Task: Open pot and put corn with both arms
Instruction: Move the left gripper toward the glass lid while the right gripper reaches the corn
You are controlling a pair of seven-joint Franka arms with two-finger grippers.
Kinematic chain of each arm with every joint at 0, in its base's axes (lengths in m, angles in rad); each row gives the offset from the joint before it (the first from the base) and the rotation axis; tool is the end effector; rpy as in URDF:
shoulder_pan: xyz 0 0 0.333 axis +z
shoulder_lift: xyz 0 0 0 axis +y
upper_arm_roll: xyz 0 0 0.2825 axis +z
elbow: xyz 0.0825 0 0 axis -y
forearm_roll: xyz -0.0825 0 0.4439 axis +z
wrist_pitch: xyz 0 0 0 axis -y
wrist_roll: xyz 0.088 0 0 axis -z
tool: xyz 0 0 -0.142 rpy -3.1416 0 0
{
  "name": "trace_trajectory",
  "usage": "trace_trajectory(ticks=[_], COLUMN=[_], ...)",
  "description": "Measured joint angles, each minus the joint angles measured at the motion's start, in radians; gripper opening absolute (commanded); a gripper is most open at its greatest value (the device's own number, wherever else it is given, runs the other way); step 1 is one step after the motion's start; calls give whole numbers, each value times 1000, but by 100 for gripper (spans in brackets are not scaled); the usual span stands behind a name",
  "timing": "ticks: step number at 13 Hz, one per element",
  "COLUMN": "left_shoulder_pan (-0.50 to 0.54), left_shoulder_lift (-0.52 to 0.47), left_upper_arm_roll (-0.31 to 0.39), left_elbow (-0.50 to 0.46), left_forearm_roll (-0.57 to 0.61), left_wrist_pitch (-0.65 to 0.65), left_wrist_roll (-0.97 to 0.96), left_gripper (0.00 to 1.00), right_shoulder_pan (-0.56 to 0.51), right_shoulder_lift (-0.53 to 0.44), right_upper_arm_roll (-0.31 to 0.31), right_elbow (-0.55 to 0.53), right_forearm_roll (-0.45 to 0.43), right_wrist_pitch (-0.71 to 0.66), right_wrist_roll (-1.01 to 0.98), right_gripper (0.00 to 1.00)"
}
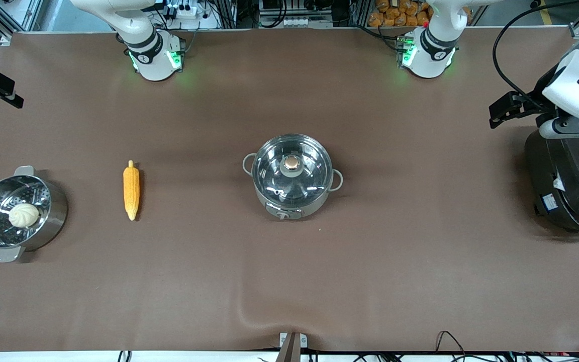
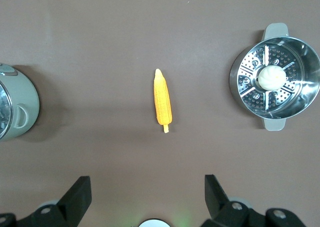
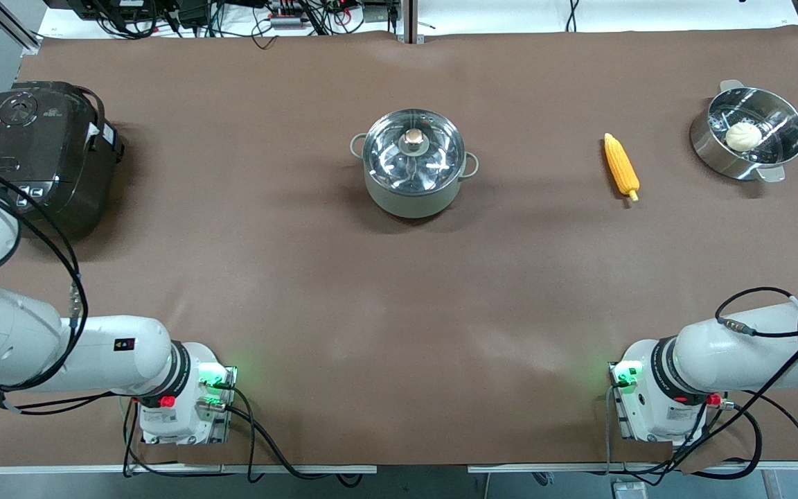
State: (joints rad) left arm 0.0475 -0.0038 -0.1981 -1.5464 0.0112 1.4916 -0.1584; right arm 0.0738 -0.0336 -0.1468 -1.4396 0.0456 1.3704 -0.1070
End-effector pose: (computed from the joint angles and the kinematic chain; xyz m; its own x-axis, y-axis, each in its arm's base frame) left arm 0.5969 -0.0891 0.5645 0.9988 0.0089 -0.0485 0.0079 -0.9998 -0.0198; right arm 0.5792 -0.0366 0.6273 0.9986 0.0432 -0.0302 0.0416 -0.9977 -0.0534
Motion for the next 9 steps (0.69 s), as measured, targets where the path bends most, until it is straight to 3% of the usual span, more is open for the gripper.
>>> trace_trajectory(ticks=[5,9], left_shoulder_pan=[1,-39], left_shoulder_lift=[6,75], left_upper_arm_roll=[0,-17], left_elbow=[0,0], left_forearm_roll=[-8,-101], left_wrist_pitch=[-1,35], left_wrist_roll=[0,-7], left_gripper=[100,100], right_shoulder_pan=[0,0], right_shoulder_lift=[0,4], right_upper_arm_roll=[0,3], right_elbow=[0,-2], right_forearm_roll=[0,0], right_wrist_pitch=[0,0], right_wrist_roll=[0,0], right_gripper=[100,100])
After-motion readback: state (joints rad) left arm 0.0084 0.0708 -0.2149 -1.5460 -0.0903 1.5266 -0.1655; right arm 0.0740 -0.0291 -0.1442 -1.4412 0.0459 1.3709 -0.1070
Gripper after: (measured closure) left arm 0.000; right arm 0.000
